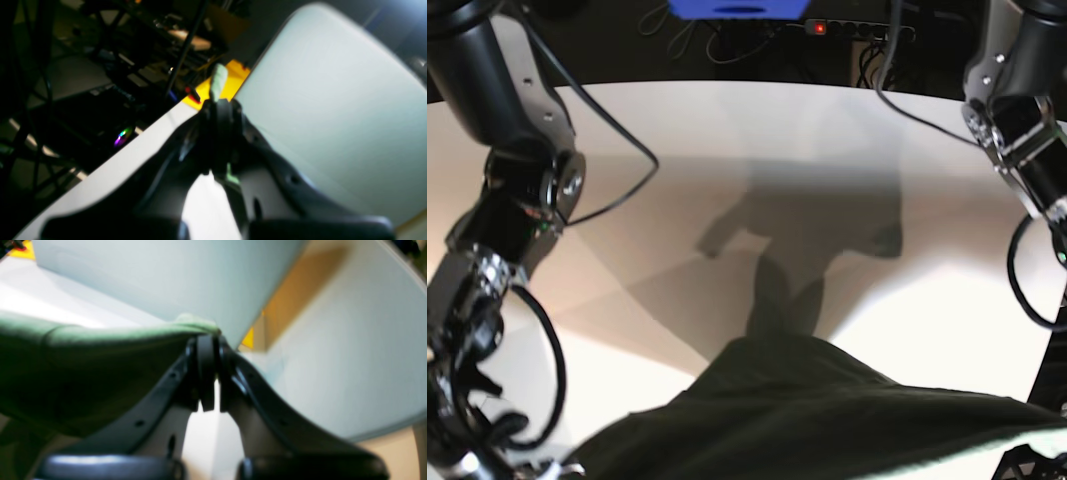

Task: Layout the t-shirt on the table in an organized manner, then fold the t-shirt properly
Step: 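Lift the t-shirt with both grippers, shake and lay it flat, then grasp the t-shirt body with both grippers and pull it outward, then pull the t-shirt edge with the left gripper to spread it, then grasp the hem corners with both grippers and straighten the t-shirt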

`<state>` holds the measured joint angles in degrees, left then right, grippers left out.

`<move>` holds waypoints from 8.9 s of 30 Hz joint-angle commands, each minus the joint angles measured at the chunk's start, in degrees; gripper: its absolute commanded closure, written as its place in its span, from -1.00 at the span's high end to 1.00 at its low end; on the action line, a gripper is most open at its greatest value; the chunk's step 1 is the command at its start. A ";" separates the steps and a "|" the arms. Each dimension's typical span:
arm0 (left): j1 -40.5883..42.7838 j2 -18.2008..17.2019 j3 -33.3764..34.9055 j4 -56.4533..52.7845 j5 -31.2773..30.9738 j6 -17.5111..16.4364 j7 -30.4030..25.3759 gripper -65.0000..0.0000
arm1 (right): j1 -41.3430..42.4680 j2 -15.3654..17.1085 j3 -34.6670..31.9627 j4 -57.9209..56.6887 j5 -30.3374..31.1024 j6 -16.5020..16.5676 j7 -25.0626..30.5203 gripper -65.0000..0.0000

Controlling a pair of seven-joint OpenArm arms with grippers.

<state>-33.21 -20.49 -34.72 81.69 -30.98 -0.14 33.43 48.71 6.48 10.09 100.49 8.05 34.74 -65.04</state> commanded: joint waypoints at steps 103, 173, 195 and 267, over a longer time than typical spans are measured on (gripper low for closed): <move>-4.46 14.64 46.72 -49.03 -7.92 0.01 -16.16 -0.32 | -43.39 -11.27 -4.24 -6.73 0.25 0.47 8.29 0.35; 4.77 26.95 34.76 -23.98 33.58 0.54 1.08 0.02 | -42.77 4.64 7.98 -11.65 -0.01 0.12 21.91 0.36; 7.76 26.51 34.50 -24.15 33.31 0.45 1.08 -0.89 | -42.51 4.73 7.98 -11.92 -0.01 0.12 22.18 0.36; 9.43 12.45 11.73 -32.24 20.83 0.19 -6.92 -0.99 | -47.43 3.32 7.98 -9.28 0.08 0.12 22.18 0.36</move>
<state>-22.11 -7.33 -23.09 48.77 -10.63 -0.47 25.19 0.43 9.06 17.89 90.13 7.53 34.89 -44.16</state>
